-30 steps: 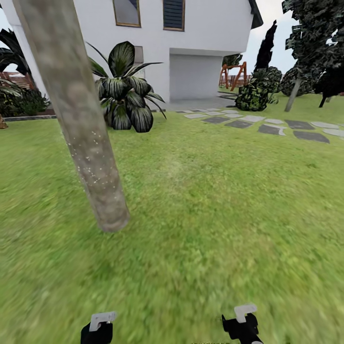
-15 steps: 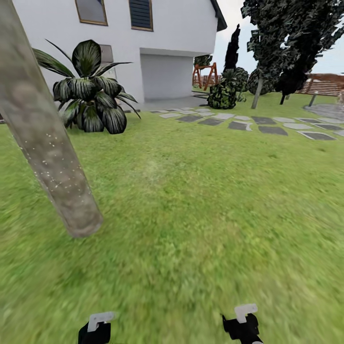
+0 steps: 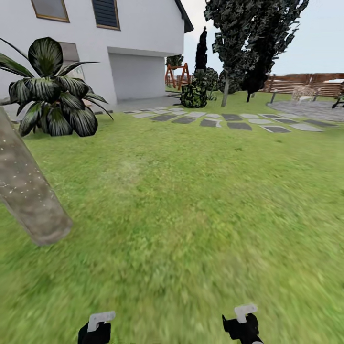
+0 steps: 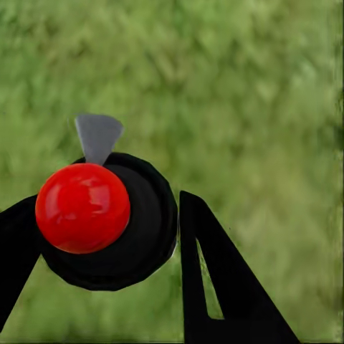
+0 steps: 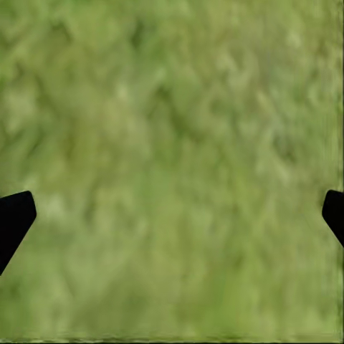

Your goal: In the garden, pick up the pesticide atomizer on the floor and spray pesticide onto both trees until each tree trunk is fully covered.

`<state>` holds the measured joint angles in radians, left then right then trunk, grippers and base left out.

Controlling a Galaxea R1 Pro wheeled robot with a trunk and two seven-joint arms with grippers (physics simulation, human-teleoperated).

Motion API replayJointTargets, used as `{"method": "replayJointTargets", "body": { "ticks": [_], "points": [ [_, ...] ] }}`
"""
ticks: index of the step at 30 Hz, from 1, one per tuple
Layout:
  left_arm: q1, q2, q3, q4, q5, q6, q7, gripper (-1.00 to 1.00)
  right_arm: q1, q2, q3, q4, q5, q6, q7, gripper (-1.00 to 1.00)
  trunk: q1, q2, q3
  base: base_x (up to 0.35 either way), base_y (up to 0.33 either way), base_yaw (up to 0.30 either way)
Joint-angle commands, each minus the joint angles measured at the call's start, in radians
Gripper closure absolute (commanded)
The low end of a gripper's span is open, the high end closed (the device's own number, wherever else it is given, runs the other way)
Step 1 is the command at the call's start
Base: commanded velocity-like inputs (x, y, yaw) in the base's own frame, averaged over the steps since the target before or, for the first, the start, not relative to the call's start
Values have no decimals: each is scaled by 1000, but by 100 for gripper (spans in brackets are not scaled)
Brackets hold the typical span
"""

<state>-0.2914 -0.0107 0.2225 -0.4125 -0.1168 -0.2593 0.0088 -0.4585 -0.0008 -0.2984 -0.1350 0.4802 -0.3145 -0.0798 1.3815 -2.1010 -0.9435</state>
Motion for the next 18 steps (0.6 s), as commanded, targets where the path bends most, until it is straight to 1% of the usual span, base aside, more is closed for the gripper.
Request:
{"method": "replayJointTargets", "body": {
  "ticks": [1,18],
  "points": [
    [0,0,0,0,-1,0,0,100,0,0,0,0,0,0,0,-100,0,0,0,-192,-244,-300],
    [0,0,0,0,-1,0,0,100,0,1,1,0,0,0,0,-100,0,0,0,-191,-244,-300]
  ]
}}
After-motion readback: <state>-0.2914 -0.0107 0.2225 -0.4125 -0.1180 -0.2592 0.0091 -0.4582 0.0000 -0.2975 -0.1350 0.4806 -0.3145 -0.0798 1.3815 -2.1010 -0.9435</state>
